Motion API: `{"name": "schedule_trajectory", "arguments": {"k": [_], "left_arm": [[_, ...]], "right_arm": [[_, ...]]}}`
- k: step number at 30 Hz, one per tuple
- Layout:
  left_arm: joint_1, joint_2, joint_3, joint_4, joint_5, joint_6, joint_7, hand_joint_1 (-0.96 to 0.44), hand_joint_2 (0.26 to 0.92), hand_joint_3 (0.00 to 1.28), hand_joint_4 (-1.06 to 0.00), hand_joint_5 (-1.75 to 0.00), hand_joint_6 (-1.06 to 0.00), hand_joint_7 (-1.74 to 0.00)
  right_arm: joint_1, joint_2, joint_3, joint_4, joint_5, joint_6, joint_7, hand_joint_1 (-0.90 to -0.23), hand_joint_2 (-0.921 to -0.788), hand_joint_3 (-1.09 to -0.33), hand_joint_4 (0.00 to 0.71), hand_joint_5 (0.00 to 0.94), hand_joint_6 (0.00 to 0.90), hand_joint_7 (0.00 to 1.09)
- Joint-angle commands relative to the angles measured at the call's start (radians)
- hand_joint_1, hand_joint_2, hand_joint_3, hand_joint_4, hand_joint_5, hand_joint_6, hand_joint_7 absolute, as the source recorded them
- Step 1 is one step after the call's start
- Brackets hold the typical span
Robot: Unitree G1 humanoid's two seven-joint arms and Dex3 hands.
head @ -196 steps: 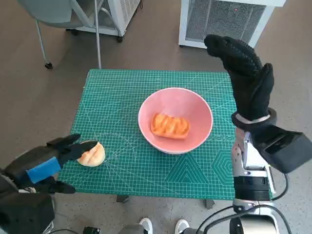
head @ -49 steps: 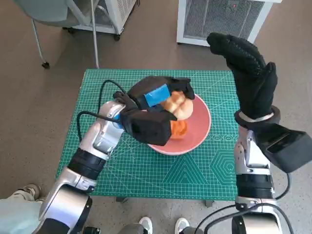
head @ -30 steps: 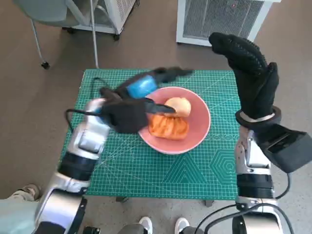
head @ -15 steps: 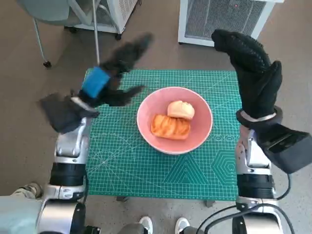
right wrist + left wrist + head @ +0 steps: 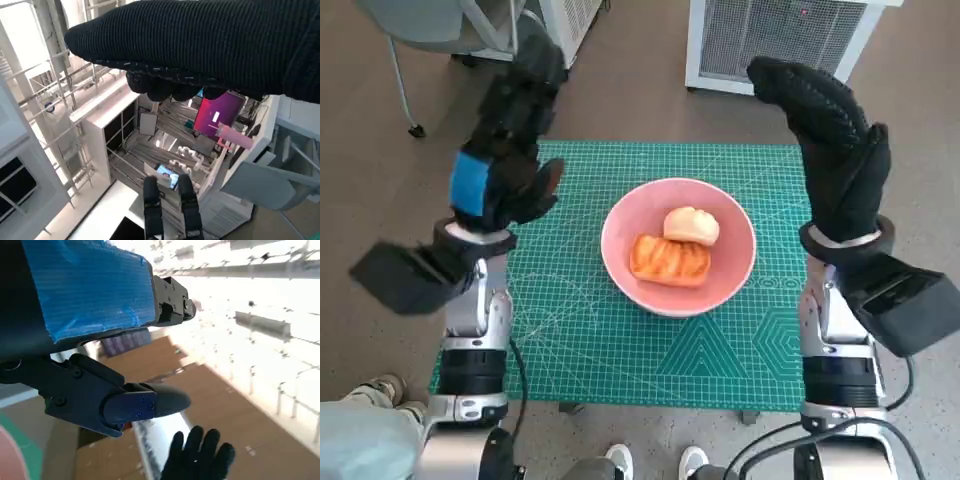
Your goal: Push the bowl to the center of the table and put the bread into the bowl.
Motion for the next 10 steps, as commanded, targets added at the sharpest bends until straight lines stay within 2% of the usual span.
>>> {"name": "schedule_trajectory", "arguments": {"k": [1,7,10], "left_arm": [[0.034,0.015,-0.001,-0.041,-0.007,-0.016,-0.007,-0.74,0.921,0.58,0.0,0.0,-0.14,-0.04],[0.045,0.028,0.001,-0.05,-0.005,-0.012,-0.007,-0.74,0.921,0.6,0.0,0.0,-0.15,-0.04],[0.037,0.024,-0.002,-0.025,-0.004,-0.023,-0.009,-0.74,0.921,0.6,-0.04,-0.02,-0.18,-0.05]], "right_arm": [[-0.002,0.009,0.007,0.004,-0.013,-0.001,-0.005,-0.756,-0.921,-0.833,0.276,0.023,0.002,0.72],[-0.004,0.007,0.005,0.016,-0.008,-0.009,0.003,-0.77,-0.921,-0.819,0.267,0.018,0.0,0.73],[-0.004,0.002,0.002,0.016,-0.009,-0.014,0.004,-0.764,-0.921,-0.82,0.264,0.015,-0.001,0.73]]}}
